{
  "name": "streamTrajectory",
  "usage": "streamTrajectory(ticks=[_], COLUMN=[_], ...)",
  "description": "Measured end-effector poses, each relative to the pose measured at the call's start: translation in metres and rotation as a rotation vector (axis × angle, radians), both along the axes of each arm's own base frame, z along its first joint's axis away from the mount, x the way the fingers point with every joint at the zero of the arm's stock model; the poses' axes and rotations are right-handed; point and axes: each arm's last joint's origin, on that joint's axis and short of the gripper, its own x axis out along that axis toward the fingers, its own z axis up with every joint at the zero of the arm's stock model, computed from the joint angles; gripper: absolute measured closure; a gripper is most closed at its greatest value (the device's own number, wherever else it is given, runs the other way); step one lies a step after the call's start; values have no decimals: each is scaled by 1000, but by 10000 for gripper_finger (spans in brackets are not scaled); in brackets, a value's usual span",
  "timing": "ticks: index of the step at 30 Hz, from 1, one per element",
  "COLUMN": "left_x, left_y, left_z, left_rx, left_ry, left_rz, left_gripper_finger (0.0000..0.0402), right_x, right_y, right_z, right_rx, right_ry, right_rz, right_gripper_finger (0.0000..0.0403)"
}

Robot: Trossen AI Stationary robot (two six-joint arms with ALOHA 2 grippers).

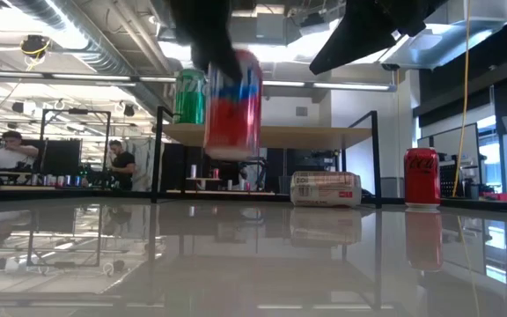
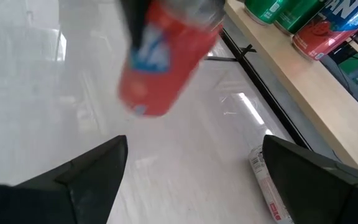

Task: Place canned beverage on shelf
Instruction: Put the orange soda can on the shelf aligned with the other orange soda can

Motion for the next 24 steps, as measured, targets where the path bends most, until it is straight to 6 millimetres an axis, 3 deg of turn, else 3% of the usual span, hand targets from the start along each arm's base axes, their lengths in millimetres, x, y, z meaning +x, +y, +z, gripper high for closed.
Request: streamTrajectory(ticks=[6,13,18,24], left_x=[-1,-11,-19,-25], left_y=[4,31,65,108], left_z=[65,124,136,126], left_rx=[115,130,136,99], left_ry=[-75,-174,-169,-117], left_rz=[89,223,324,418], left_gripper_finger=[120,120,119,119], right_x=[0,0,0,3], right_y=[-1,-2,-3,-2], right_z=[1,2,7,16], right_rx=[-48,-106,-166,-200], right_ry=[-16,-35,-76,-105], right_rz=[-22,-48,-94,-112], right_gripper_finger=[33,33,33,33])
